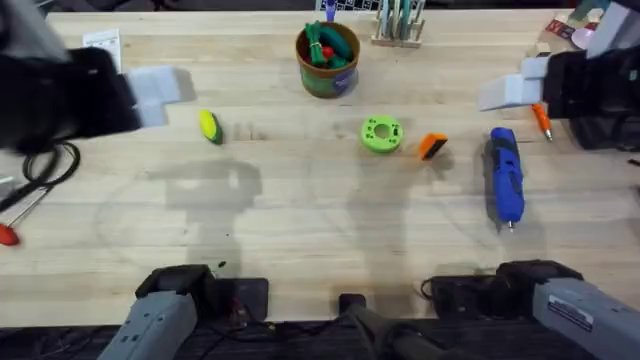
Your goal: Pick up the gripper from the table and insert it into the empty holder that is missing its gripper. Then pick up a screw, insert it into the mounting hole, and use the screwdriver to tighten it. Finally, clean up the table by picking up the vegetable and placing it into the bucket.
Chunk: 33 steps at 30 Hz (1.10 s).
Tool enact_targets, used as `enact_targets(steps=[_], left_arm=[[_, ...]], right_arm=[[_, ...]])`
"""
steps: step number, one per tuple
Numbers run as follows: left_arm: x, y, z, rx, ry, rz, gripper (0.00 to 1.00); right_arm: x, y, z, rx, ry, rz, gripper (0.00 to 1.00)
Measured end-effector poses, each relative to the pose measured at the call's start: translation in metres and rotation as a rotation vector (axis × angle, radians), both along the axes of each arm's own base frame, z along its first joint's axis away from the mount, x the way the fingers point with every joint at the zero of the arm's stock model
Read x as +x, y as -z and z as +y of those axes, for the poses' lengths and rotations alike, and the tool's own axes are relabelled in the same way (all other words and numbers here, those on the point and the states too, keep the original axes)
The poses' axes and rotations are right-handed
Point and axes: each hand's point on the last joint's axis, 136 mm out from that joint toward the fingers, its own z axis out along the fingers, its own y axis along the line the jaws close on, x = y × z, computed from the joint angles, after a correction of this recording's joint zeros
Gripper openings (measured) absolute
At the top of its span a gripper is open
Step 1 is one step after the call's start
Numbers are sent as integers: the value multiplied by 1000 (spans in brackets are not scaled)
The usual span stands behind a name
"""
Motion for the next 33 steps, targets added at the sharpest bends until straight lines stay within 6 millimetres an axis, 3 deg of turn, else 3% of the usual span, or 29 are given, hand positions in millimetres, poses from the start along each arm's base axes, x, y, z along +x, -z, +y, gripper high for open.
enact_targets(steps=[2, 6, 14, 23, 33], left_arm=[[17, 9, -3, -7, 19, -62, 986], [30, 22, -18, -27, 86, -183, 985], [14, 44, -41, -54, 186, -383, 985], [7, 79, -42, -46, 194, -511, 985], [7, 96, -47, -51, 225, -631, 985]], right_arm=[[0, 0, 0, 0, 0, 0, 991], [0, 0, 0, 0, 0, 0, 991], [0, 0, 0, 0, 0, 0, 992], [0, 0, 0, 0, 0, 0, 991], [0, 0, 0, 0, 0, 0, 991]])
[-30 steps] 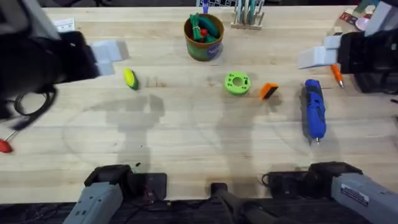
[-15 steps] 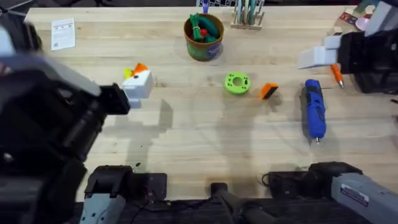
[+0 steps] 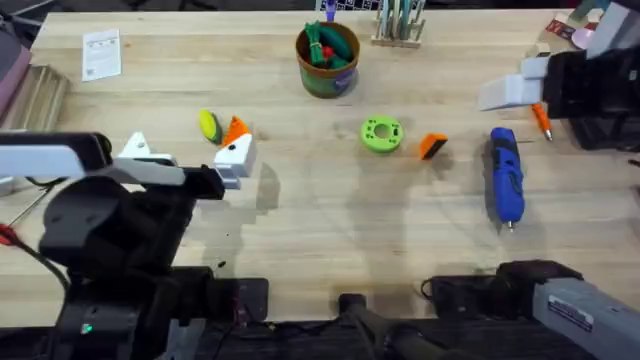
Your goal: Pick up the gripper from the table and insert it into the empty holder that is missing its gripper. Then pick up a screw, insert it into the mounting hole, and use the screwdriver to tighten it. Finally, clean up the table by picking up the vegetable and placing it into the bucket.
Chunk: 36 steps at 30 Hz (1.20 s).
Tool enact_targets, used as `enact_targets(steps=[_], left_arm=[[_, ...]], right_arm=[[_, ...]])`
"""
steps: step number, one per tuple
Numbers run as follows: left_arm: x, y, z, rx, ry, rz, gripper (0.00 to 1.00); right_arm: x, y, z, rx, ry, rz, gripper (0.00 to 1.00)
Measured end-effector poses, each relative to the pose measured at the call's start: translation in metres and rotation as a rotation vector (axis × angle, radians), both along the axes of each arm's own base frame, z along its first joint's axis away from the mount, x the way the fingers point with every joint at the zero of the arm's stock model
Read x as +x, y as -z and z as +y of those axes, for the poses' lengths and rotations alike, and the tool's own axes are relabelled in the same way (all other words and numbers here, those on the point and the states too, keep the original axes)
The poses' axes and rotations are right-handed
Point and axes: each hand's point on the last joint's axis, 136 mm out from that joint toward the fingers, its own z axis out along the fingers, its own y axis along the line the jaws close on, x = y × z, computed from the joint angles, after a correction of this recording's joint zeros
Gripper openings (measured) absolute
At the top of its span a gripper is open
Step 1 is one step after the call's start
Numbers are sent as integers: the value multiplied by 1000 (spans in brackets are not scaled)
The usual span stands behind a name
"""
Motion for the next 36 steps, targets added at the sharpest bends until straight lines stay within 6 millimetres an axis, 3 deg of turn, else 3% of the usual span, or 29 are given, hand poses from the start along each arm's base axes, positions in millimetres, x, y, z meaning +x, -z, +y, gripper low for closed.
enact_targets(steps=[9, 17, 28, 36], left_arm=[[5, 8, -20, -19, 119, -127, 985], [-1, -6, -52, 32, 318, -249, 985], [-41, 11, -108, -12, 718, -189, 985], [-70, 13, -130, -54, 924, -170, 985]], right_arm=[[0, 0, 0, 0, 0, 0, 991], [0, 0, 0, 0, 0, 0, 991], [0, 0, 0, 0, 0, 0, 991], [0, 0, 0, 0, 0, 0, 991]])
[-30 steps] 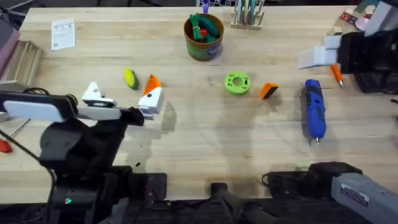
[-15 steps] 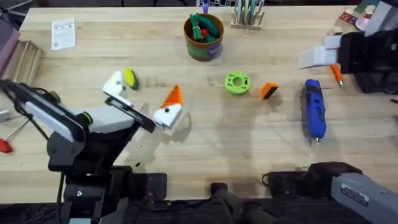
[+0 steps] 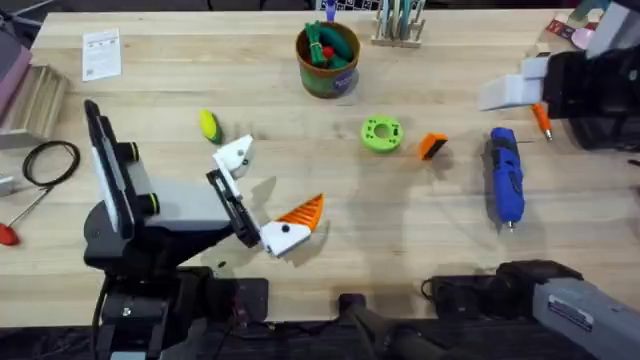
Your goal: Pick up the gripper from the table and insert it into the empty holder that is missing its gripper. Then pick up a screw, insert it into the mounting hole, and use the screwdriver to tighten it. Finally, clean up the table by picking up the vegetable and placing it into the bucket.
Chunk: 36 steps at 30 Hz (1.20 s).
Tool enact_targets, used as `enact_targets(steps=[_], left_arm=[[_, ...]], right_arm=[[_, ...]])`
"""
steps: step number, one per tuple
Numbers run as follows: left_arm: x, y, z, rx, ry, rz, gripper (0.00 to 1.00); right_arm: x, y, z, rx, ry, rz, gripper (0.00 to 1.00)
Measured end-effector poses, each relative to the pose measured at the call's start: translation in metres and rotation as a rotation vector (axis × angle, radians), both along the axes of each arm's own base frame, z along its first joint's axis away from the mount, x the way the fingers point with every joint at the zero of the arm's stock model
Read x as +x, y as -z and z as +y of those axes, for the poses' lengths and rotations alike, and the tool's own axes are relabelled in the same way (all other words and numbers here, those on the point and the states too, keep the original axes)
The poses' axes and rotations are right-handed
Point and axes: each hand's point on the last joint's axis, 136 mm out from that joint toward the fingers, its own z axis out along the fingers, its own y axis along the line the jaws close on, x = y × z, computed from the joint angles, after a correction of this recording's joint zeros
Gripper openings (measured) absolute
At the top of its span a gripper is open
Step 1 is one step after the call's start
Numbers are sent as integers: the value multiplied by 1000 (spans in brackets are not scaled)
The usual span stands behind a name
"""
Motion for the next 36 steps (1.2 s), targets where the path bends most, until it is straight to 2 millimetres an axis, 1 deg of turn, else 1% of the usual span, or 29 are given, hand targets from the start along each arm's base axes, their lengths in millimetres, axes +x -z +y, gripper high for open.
enact_targets(steps=[6, 13, 36], left_arm=[[-14, 1, -8, -7, 91, 10, 985], [-22, 1, -11, -11, 140, 15, 985], [-24, 1, -12, -13, 153, 17, 985]], right_arm=[[0, 0, 0, 0, 0, 0, 991], [0, 0, 0, 0, 0, 0, 990], [0, 0, 0, 0, 0, 0, 991]])
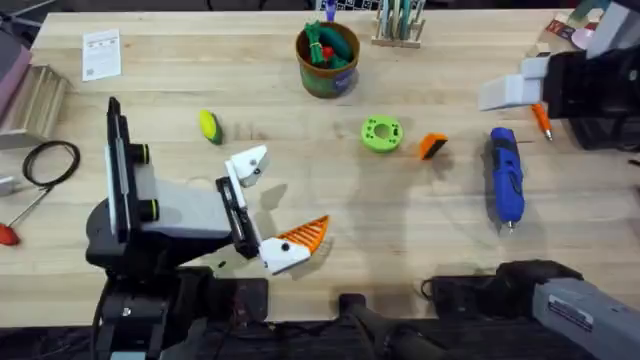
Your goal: Pick up the gripper from the table and insert it into the empty holder that is missing its gripper. Then pick up a screw, insert it into the mounting hole, and use the screwdriver to tighten it. Finally, clean up the table by picking up the vegetable and placing it into the bucket.
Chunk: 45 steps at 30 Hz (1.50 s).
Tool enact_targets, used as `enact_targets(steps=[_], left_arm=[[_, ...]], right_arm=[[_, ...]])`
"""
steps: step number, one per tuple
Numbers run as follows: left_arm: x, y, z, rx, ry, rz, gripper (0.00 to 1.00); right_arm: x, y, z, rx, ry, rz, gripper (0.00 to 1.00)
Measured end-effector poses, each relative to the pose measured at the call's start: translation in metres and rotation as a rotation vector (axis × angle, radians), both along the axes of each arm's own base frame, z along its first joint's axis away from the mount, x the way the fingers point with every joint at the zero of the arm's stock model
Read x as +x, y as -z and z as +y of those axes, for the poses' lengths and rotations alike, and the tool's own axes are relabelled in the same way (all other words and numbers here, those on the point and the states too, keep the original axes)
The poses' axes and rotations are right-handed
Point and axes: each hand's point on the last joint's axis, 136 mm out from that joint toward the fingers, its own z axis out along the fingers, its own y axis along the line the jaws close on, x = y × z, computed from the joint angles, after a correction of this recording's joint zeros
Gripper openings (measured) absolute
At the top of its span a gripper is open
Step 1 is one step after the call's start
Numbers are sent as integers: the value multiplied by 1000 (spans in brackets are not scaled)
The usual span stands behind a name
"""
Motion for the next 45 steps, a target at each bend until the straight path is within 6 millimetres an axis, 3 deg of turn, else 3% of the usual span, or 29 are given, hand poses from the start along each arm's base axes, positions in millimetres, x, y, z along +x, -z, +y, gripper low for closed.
enact_targets(steps=[13, 28, 41, 45], left_arm=[[0, 0, 0, 0, 0, 0, 985], [0, 0, 0, 0, 0, 0, 985], [0, 0, 0, 0, 1, 0, 985], [0, 0, 0, 0, 3, 0, 985]], right_arm=[[0, 0, 0, 0, 0, 1, 992], [-14, 8, 3, 47, 55, 66, 991], [-40, 16, 52, 76, 45, 162, 993], [-46, 26, 59, 68, 78, 252, 993]])
